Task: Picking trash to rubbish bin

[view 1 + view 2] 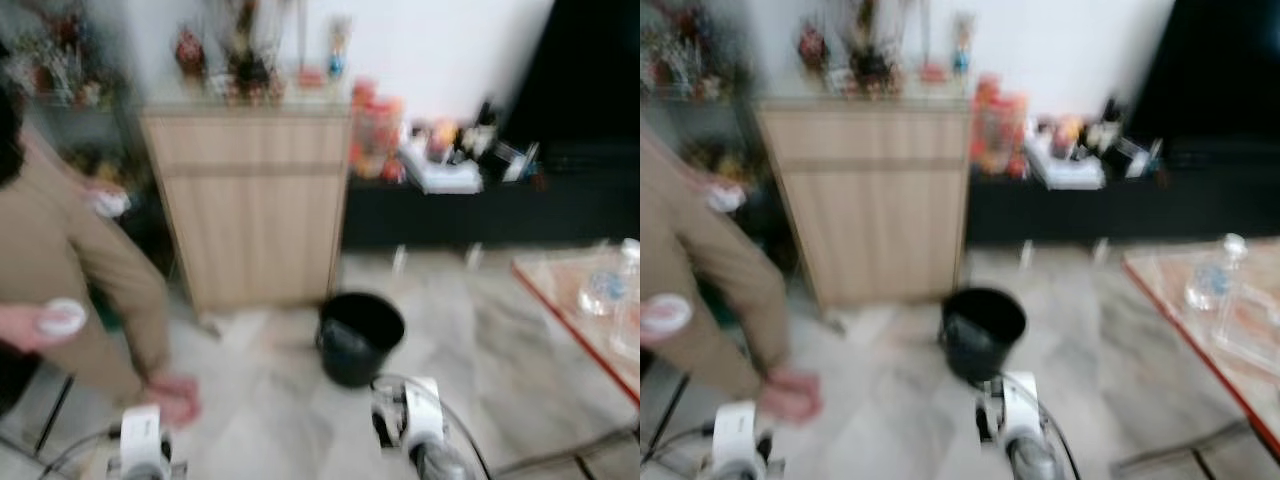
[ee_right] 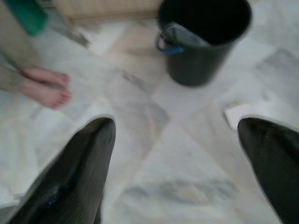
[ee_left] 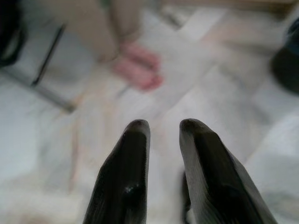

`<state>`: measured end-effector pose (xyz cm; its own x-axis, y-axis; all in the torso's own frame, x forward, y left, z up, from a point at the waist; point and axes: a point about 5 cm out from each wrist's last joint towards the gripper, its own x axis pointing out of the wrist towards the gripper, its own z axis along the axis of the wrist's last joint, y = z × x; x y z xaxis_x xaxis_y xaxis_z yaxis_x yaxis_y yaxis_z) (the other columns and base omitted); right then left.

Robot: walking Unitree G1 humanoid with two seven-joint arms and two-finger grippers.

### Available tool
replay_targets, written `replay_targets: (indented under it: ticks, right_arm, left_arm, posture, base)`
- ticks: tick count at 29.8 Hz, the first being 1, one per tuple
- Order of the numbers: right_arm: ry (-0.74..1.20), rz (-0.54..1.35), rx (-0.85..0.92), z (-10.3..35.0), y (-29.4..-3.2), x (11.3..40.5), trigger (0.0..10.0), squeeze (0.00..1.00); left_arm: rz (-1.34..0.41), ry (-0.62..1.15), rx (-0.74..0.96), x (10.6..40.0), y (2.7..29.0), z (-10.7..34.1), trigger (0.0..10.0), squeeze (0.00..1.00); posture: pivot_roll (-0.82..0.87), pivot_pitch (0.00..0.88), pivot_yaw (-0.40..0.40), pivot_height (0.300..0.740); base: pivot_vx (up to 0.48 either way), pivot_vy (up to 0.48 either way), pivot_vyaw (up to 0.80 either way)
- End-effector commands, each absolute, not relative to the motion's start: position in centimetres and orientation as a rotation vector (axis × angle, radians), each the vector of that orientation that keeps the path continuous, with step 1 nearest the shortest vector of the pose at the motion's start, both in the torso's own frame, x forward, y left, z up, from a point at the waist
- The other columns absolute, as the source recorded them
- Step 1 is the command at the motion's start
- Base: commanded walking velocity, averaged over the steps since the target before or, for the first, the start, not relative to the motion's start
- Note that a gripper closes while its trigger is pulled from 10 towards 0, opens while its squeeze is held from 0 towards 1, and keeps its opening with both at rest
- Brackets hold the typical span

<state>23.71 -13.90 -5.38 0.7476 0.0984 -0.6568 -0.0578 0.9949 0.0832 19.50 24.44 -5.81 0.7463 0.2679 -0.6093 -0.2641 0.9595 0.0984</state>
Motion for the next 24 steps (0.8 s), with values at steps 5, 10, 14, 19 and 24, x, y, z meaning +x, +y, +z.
replay_targets:
  ticks: [5, 10, 14, 19, 24]
  right_arm:
    - [0.727, 0.08, 0.063, -5.56, -14.09, 23.41, 10.0, 0.0]
    - [0.727, 0.08, 0.065, -5.55, -14.05, 23.42, 10.0, 0.0]
    - [0.72, 0.079, 0.073, -5.44, -14.03, 23.58, 10.0, 0.0]
    - [0.719, 0.078, 0.072, -5.34, -14.14, 23.75, 10.0, 0.0]
    - [0.724, 0.081, 0.072, -5.4, -14.06, 23.67, 10.0, 0.0]
  left_arm:
    - [0.279, 0.691, 0.015, 19.12, 24.12, -6.16, 10.0, 0.0]
    - [0.278, 0.69, 0.016, 19.11, 24.12, -6.16, 10.0, 0.0]
    - [0.283, 0.689, 0.015, 19.16, 24.21, -6.11, 10.0, 0.0]
    - [0.291, 0.689, 0.011, 19.17, 24.29, -6.1, 10.0, 0.0]
    - [0.3, 0.687, 0.006, 19.22, 24.32, -6.06, 10.0, 0.0]
  posture:
    - [0.06, 0.0, -0.045, 0.74]
    - [0.06, 0.0, -0.046, 0.74]
    - [0.06, 0.0, -0.047, 0.74]
    - [0.05, 0.0, -0.044, 0.74]
    - [0.05, 0.0, -0.046, 0.74]
  base:
    - [0.0, 0.0, 0.0]
    - [0.0, 0.0, 0.0]
    - [0.0, 0.0, 0.0]
    - [0.0, 0.0, -0.42]
    - [0.0, 0.0, -0.77]
